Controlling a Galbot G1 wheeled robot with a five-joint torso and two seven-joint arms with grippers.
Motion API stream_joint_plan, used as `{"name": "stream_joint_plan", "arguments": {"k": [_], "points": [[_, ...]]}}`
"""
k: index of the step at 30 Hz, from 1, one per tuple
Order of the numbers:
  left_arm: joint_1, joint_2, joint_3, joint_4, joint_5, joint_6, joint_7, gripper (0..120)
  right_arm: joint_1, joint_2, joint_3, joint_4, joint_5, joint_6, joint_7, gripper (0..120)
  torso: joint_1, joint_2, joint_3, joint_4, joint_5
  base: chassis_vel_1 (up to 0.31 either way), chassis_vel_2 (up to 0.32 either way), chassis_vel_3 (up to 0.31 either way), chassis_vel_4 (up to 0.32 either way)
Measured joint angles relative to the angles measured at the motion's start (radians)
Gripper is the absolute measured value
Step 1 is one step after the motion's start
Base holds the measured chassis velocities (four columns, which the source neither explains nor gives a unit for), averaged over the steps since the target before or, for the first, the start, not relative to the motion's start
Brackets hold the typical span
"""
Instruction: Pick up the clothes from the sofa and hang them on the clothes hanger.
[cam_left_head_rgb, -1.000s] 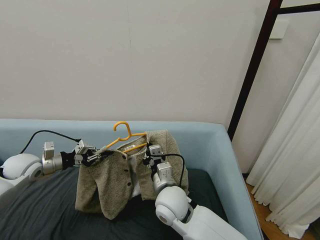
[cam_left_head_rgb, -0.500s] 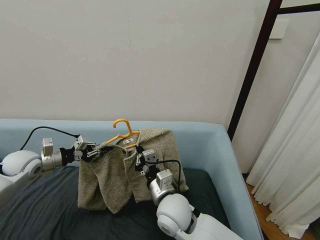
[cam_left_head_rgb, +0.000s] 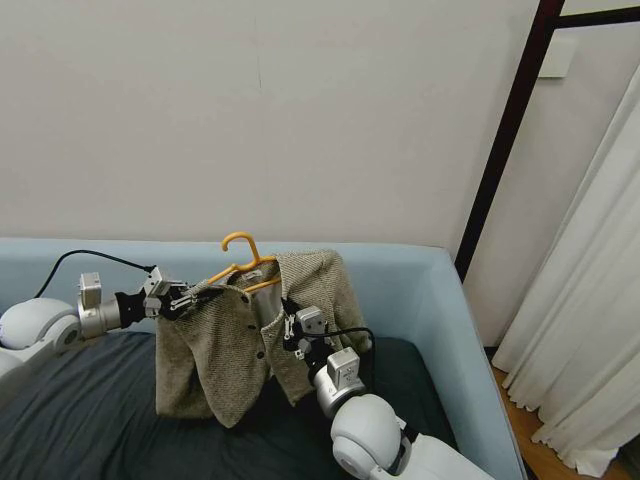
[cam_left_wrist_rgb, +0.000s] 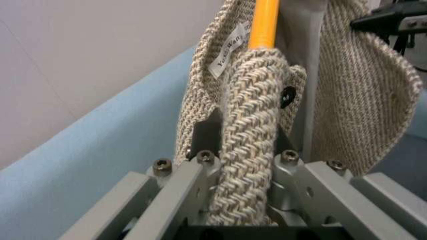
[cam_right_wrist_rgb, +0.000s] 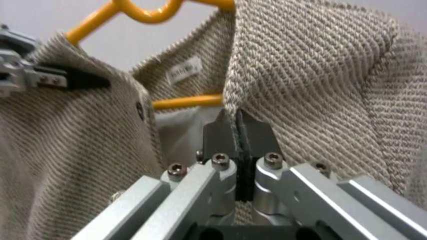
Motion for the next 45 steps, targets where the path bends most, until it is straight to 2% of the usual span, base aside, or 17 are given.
{"name": "stream_joint_plan", "arguments": {"k": [11, 14, 15, 19, 20, 23, 28, 30, 32, 35, 36, 38, 45], "points": [[-0.007, 0.01, 0.002, -0.023, -0.008, -0.001, 0.003, 7, -0.014, 0.004, -0.008, -0.04, -0.06, 0.044, -0.01, 0, 0.0, 0.0, 0.0, 0.0, 0.0, 0.0, 0.0, 0.0, 0.0], [-0.003, 0.015, 0.001, -0.028, -0.009, -0.002, 0.008, 7, -0.015, 0.01, -0.011, -0.036, -0.06, 0.104, -0.054, 12, 0.0, 0.0, 0.0, 0.0, 0.0, 0.0, 0.0, 0.0, 0.0], [-0.003, 0.015, 0.001, -0.028, -0.009, -0.002, 0.008, 7, -0.015, 0.01, -0.011, -0.036, -0.06, 0.104, -0.054, 12, 0.0, 0.0, 0.0, 0.0, 0.0, 0.0, 0.0, 0.0, 0.0], [0.004, 0.022, -0.005, -0.021, -0.004, -0.007, 0.026, 7, -0.024, -0.018, -0.004, -0.01, -0.055, 0.29, -0.259, 30, 0.0, 0.0, 0.0, 0.0001, -0.0001, 0.0, 0.0, 0.0, 0.0], [0.004, 0.022, -0.005, -0.021, -0.004, -0.007, 0.026, 7, -0.024, -0.018, -0.004, -0.01, -0.055, 0.29, -0.259, 30, 0.0, 0.0, 0.0, 0.0001, -0.0001, 0.0, 0.0, 0.0, 0.0], [0.004, 0.025, -0.005, -0.013, 0.001, -0.009, 0.035, 7, -0.031, -0.049, 0.017, 0.007, -0.027, 0.408, -0.443, 43, 0.0, 0.0, 0.0, 0.0001, -0.0001, 0.0, 0.0, 0.0, 0.0], [0.003, 0.025, -0.006, -0.006, 0.005, -0.014, 0.04, 7, -0.041, -0.106, 0.049, 0.026, 0.005, 0.469, -0.596, 63, 0.0, 0.0, 0.0, 0.0, 0.0, 0.0, 0.0, 0.0, 0.0], [0.003, 0.025, -0.007, -0.005, 0.007, -0.015, 0.042, 7, -0.044, -0.121, 0.058, 0.027, 0.007, 0.471, -0.611, 66, 0.0, 0.0, 0.0, -0.0001, -0.0001, 0.0, 0.0, 0.0, 0.0], [0.003, 0.028, -0.009, -0.002, 0.011, -0.02, 0.045, 7, -0.047, -0.15, 0.087, 0.031, 0.016, 0.462, -0.62, 76, 0.0, 0.0, 0.0, -0.0002, 0.0, 0.0, 0.0, 0.0, 0.0], [0.002, 0.038, -0.011, 0.001, 0.025, -0.032, 0.058, 7, -0.026, -0.191, 0.131, 0.047, 0.025, 0.395, -0.582, 88, 0.0, 0.0, 0.0, -0.0002, 0.0001, 0.0, 0.0, 0.0, 0.0], [0.002, 0.038, -0.011, 0.001, 0.025, -0.032, 0.058, 7, -0.026, -0.191, 0.131, 0.047, 0.025, 0.395, -0.582, 88, 0.0, 0.0, 0.0, -0.0002, 0.0001, 0.0, 0.0, 0.0, 0.0], [-0.001, 0.045, -0.011, 0.002, 0.037, -0.039, 0.076, 7, 0.011, -0.233, 0.151, 0.058, 0.055, 0.328, -0.57, 97, 0.0, 0.0, 0.0, 0.0001, 0.0001, 0.0, 0.0, 0.0, 0.0], [0.006, 0.06, -0.018, 0.0, 0.08, -0.06, 0.134, 7, 0.164, -0.378, 0.158, 0.029, 0.217, 0.141, -0.594, 100, 0.0, 0.0, 0.0, -0.0002, 0.0002, 0.0, 0.0, 0.0, 0.0]]}}
